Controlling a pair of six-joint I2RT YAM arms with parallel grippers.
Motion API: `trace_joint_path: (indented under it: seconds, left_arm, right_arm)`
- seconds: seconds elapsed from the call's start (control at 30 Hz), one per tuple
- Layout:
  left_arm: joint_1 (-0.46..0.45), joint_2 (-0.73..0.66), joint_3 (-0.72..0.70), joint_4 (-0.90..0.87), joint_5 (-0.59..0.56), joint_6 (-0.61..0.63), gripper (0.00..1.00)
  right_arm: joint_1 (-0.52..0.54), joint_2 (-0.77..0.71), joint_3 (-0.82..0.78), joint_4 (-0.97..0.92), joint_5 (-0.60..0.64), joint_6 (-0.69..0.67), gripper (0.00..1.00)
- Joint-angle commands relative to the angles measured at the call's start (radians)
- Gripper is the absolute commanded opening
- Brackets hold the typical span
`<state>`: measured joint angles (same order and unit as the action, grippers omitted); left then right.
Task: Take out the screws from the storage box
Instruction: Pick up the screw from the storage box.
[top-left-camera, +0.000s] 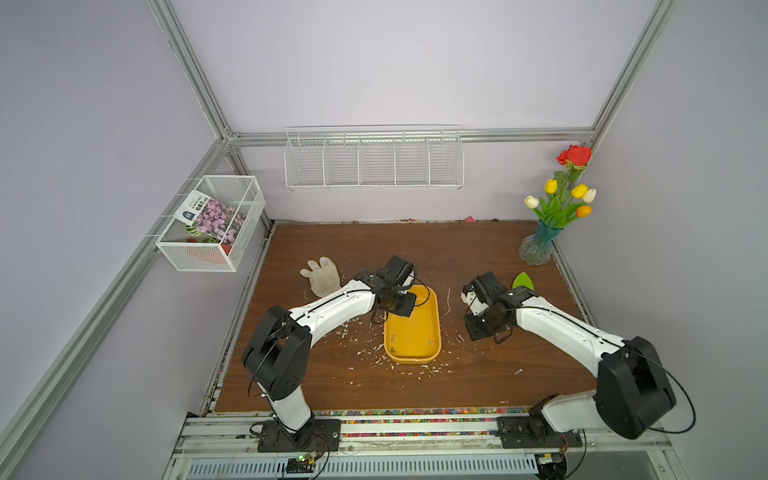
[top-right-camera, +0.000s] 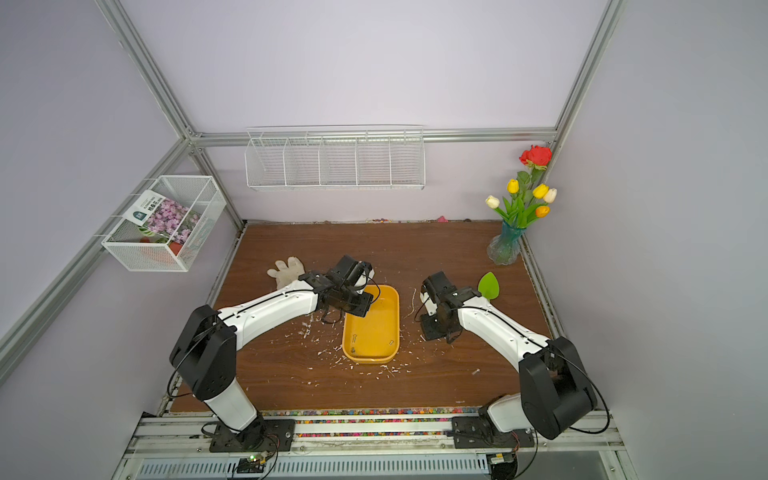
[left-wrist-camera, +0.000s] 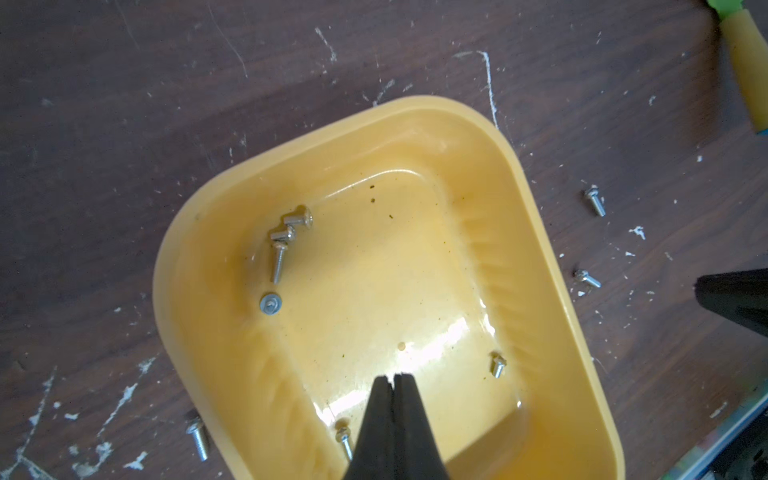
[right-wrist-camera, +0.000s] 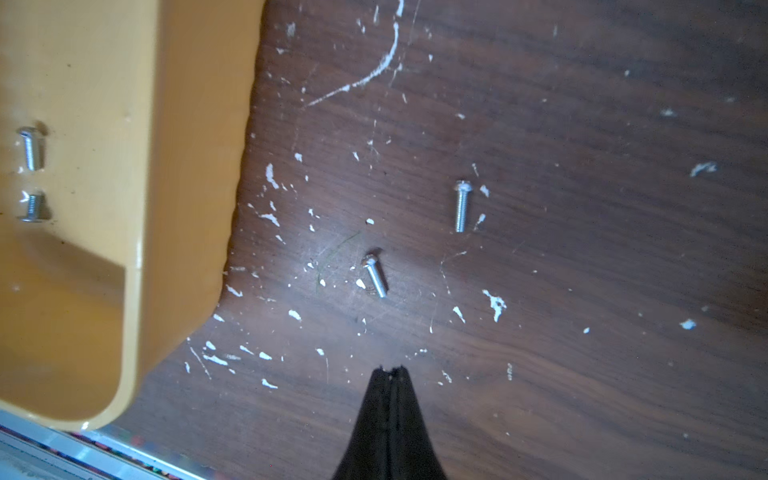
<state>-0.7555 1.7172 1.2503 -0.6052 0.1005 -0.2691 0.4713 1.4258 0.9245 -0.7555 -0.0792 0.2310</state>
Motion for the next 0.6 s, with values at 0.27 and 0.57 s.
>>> trace_joint_path:
  seconds: [0.27, 0.57]
  left_arm:
    - [-0.005, 0.105, 0.048, -0.033, -0.069, -0.061, 0.17]
    - [-0.027, 0.203, 0.14, -0.087, -0.232, -0.053, 0.28]
  right_arm:
    - [-0.025, 0.069, 0.053, 0.079, -0.039, -0.017, 0.0]
    - [-0.025, 0.05, 0.099, 0.09, -0.069, -0.016, 0.03]
